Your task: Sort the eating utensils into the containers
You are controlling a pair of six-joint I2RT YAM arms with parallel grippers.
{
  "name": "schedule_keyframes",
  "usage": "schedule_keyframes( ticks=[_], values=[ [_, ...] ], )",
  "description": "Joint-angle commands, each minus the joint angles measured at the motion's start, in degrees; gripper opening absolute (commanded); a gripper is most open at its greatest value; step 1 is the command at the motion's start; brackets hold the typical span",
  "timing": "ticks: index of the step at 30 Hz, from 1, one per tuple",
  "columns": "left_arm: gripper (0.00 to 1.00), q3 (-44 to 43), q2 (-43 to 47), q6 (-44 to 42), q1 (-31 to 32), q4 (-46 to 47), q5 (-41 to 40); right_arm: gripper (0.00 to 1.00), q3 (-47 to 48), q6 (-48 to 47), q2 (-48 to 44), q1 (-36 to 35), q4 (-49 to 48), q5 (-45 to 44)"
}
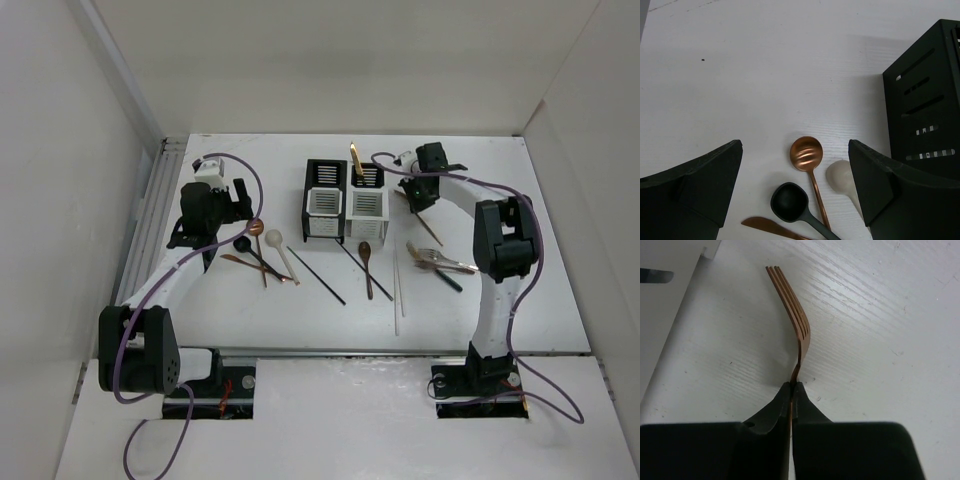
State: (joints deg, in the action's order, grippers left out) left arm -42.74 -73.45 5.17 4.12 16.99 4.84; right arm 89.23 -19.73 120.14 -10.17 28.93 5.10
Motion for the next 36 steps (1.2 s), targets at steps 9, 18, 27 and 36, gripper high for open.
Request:
schedule_keyframes(
  ticks=[9,18,27,36],
  values=[
    [0.85,-0.1,0.7,-0.4,0.2,2.8,0.2,0.00,-7.2,1.2,-15.9,3.5,-18.3,-1.3],
    [0.85,0.4,0.7,-0.4,0.2,3.3,0.2,0.00,-12.7,10.0,-32.6,-2.5,-43.4,-3.3],
    [0.85,1.4,1.3,4.1,0.2,1.9,0.1,0.00,-13.8,25.0,-19.3,-16.1,-82.2,10.9],
    [0.84,3.7,3.0,5.7,0.2,0.1,-2.0,0.00,-2.8,31.5,-1.5,-18.7,-90.4,14.9]
  ],
)
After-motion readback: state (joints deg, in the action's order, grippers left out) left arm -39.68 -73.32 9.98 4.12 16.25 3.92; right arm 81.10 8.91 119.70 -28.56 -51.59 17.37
